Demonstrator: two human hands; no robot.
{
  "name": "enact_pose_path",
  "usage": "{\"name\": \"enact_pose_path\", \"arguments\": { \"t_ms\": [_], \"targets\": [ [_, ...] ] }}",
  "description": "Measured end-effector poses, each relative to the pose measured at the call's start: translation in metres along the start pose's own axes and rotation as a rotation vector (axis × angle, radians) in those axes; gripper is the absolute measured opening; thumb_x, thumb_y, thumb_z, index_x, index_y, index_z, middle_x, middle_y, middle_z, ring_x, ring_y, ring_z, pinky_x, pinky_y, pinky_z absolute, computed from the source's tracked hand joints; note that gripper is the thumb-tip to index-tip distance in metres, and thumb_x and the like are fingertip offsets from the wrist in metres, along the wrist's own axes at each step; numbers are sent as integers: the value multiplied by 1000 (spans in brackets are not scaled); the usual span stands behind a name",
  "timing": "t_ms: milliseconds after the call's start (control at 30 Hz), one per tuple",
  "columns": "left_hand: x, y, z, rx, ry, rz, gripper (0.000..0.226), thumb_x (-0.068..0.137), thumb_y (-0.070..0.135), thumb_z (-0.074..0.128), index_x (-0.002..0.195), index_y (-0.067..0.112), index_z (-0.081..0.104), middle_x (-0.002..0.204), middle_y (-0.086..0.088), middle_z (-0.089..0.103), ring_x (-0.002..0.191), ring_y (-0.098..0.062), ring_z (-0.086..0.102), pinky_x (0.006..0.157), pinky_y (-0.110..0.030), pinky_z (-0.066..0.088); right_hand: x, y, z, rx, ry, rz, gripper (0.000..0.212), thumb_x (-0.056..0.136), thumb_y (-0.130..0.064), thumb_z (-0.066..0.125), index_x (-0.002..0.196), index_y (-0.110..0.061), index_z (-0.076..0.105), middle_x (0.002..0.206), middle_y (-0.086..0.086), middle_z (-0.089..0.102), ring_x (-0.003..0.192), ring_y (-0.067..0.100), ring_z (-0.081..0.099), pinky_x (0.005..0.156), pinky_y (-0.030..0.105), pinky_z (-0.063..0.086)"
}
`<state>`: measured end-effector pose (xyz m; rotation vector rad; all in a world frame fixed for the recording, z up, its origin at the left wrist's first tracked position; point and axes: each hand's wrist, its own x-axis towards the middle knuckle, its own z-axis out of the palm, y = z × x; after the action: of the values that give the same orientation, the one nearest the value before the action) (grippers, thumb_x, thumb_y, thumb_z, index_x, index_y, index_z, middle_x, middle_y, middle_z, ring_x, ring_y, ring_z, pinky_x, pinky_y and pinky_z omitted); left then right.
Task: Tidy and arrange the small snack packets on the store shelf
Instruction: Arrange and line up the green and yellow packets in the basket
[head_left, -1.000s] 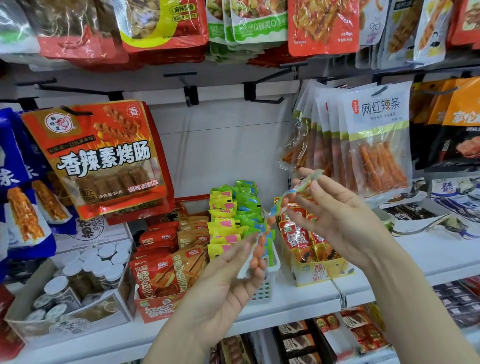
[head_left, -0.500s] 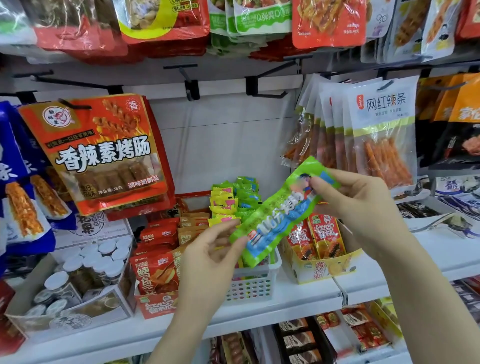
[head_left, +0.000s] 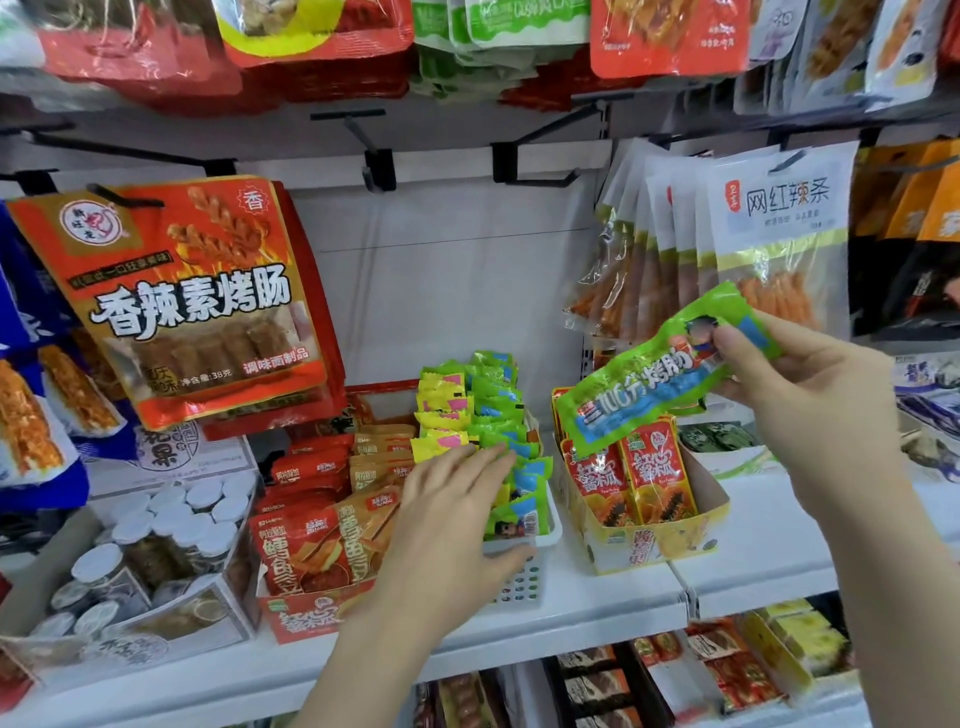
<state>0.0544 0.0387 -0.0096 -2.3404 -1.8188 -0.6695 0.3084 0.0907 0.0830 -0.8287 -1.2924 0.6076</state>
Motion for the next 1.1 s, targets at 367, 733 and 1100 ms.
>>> {"name": "enact_pose_path", "arguments": {
  "t_ms": [367, 733, 1100],
  "targets": [
    [3, -6, 2, -126, 44, 30, 40, 75, 61, 67, 98, 38, 44, 130, 26, 51, 141, -5, 25, 116, -30, 11, -2, -2, 8, -141, -130, -112, 24, 88, -23, 70, 97, -46, 71, 91, -18, 75, 88, 7, 72, 79, 35, 60],
    [-8, -8, -7, -190, 77, 87, 39, 75, 54, 65, 105, 29, 60, 111, 20, 60, 129, -4, 39, 113, -27, 19, -20, -1, 46, -216, -292, -233, 33, 85, -8, 71, 103, -35, 68, 91, -28, 70, 88, -10, 66, 80, 8, 49],
    [-13, -11, -10, -188, 24, 94, 38, 81, 49, 66, 114, 34, 58, 120, 24, 57, 128, 2, 34, 101, -15, 13, -27, 14, 62, -275, -271, -307, 34, 85, -12, 71, 108, -38, 66, 86, -42, 64, 87, -12, 65, 77, 7, 48]
  ]
}}
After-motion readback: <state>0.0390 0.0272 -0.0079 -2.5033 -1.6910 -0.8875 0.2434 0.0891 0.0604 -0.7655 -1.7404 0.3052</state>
